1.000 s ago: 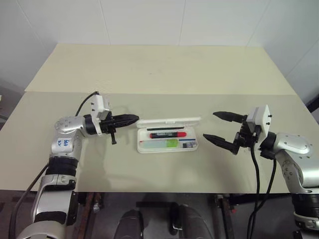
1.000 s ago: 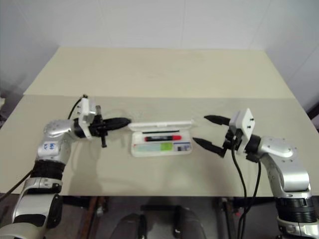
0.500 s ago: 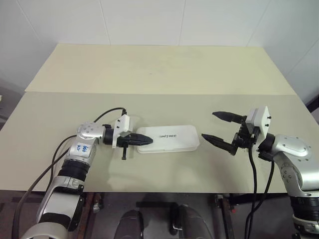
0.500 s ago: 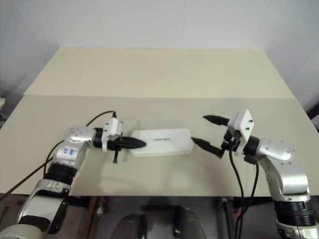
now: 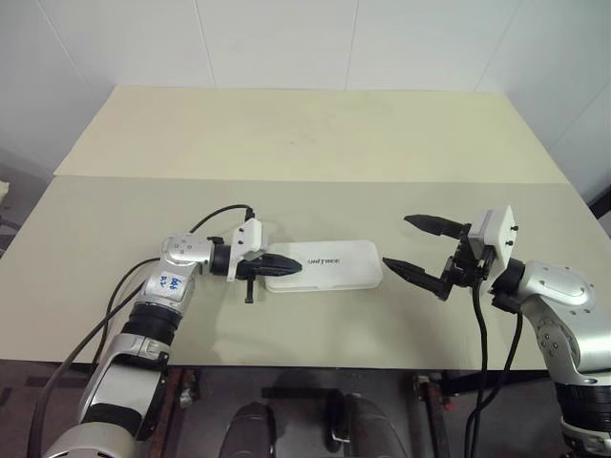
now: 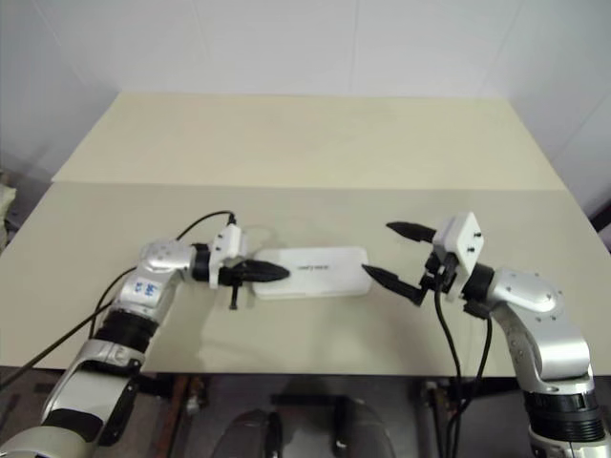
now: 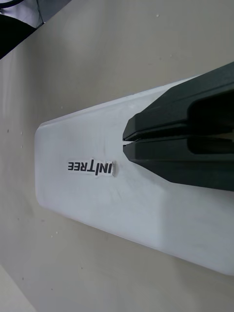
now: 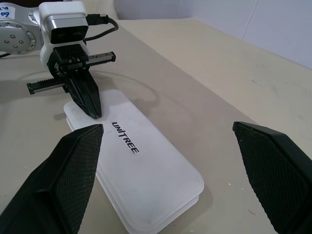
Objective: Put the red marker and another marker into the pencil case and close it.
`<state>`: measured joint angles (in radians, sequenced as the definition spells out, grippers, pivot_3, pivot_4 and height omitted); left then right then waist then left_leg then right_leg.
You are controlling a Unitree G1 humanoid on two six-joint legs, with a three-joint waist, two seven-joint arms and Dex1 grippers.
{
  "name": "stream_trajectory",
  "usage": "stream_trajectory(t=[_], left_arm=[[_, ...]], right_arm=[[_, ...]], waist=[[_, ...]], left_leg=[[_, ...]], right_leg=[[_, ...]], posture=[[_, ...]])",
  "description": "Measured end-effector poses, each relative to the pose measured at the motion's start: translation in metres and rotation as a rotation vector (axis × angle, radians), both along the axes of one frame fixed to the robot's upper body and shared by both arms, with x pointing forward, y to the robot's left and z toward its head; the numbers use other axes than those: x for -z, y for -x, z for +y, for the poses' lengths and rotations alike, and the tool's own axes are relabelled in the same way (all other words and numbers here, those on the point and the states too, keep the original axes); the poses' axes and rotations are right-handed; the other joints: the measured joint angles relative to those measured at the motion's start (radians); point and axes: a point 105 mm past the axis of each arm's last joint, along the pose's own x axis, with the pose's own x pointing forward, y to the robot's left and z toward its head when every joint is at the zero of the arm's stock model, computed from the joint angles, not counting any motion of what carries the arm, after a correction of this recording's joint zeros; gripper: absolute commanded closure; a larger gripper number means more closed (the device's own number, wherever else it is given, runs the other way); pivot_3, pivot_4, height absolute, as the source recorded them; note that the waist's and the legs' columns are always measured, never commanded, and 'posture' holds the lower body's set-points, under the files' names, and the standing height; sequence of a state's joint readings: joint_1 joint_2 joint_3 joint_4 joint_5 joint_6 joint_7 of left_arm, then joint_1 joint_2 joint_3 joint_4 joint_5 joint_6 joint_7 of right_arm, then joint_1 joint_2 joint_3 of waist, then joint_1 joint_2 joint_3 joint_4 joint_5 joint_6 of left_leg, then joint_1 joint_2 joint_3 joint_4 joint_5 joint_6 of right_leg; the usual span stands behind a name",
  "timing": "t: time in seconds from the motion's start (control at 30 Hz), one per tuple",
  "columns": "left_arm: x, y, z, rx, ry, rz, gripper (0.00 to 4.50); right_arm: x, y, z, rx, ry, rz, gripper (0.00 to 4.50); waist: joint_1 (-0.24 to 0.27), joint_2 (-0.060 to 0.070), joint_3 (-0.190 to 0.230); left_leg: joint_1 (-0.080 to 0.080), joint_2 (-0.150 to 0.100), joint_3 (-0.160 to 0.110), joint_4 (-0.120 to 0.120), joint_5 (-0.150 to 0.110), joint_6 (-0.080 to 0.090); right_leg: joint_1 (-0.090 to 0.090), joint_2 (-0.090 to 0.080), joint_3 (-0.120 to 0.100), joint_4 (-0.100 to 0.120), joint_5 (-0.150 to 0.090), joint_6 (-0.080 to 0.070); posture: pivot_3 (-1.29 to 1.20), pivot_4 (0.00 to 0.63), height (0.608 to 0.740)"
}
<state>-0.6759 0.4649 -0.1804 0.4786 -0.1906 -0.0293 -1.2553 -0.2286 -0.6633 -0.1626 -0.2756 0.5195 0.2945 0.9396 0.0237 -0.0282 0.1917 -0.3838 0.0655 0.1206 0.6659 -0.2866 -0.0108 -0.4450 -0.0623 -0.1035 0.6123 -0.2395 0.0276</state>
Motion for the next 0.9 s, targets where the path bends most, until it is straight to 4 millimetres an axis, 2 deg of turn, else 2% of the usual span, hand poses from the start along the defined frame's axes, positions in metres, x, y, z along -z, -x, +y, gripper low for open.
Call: stream_trajectory(t=[0.2, 0.33, 0.57, 0.67, 0.8, 0.9], left_arm=[[0.001, 0.003, -0.006, 0.009, 0.008, 0.030, 4.47], [-0.001, 0.004, -0.003, -0.028, 0.115, 0.092, 4.47], [-0.021, -0.007, 0.031, -0.183, 0.254, 0.042, 4.47], [-0.023, -0.001, 0.049, -0.219, 0.292, 0.051, 4.47], [-0.029, 0.007, 0.056, -0.224, 0.333, 0.026, 4.47], [-0.038, 0.015, 0.073, -0.261, 0.349, 0.008, 4.47]], right_arm=[[0.001, 0.000, 0.001, 0.004, -0.009, 0.009, 0.00], [0.001, 0.000, 0.001, 0.004, -0.009, 0.010, 0.00], [0.004, 0.000, -0.001, 0.003, -0.010, 0.022, 0.00], [0.007, 0.000, -0.002, 0.005, -0.010, 0.032, 0.00], [0.008, 0.000, -0.002, 0.004, -0.010, 0.035, 0.00], [0.012, 0.002, -0.003, 0.005, -0.008, 0.049, 0.00]], waist=[[0.000, 0.003, -0.002], [-0.001, 0.003, -0.002], [-0.006, 0.002, -0.002], [-0.010, 0.002, -0.002], [-0.007, 0.002, -0.002], [-0.007, 0.002, -0.002]], left_leg=[[0.000, 0.000, 0.000, 0.000, 0.000, 0.000], [-0.001, 0.000, 0.000, 0.000, 0.000, 0.000], [-0.002, 0.001, -0.001, -0.001, 0.000, 0.000], [-0.002, 0.001, -0.001, -0.001, -0.001, 0.000], [-0.002, 0.001, -0.001, -0.001, -0.001, -0.001], [-0.002, 0.001, -0.001, -0.002, -0.002, -0.001]], right_leg=[[0.000, 0.000, 0.000, 0.000, 0.000, 0.000], [-0.001, 0.000, 0.000, 0.000, 0.000, 0.000], [-0.002, 0.000, -0.001, 0.000, 0.000, 0.000], [-0.002, 0.000, -0.001, 0.000, 0.000, 0.000], [-0.002, 0.000, -0.001, 0.000, 0.000, 0.000], [-0.002, 0.000, 0.000, 0.000, 0.000, 0.000]], posture=[[0.00, 0.150, 0.740], [0.00, 0.150, 0.740], [0.00, 0.150, 0.740], [0.00, 0.150, 0.740], [0.00, 0.150, 0.740], [0.00, 0.150, 0.740]])
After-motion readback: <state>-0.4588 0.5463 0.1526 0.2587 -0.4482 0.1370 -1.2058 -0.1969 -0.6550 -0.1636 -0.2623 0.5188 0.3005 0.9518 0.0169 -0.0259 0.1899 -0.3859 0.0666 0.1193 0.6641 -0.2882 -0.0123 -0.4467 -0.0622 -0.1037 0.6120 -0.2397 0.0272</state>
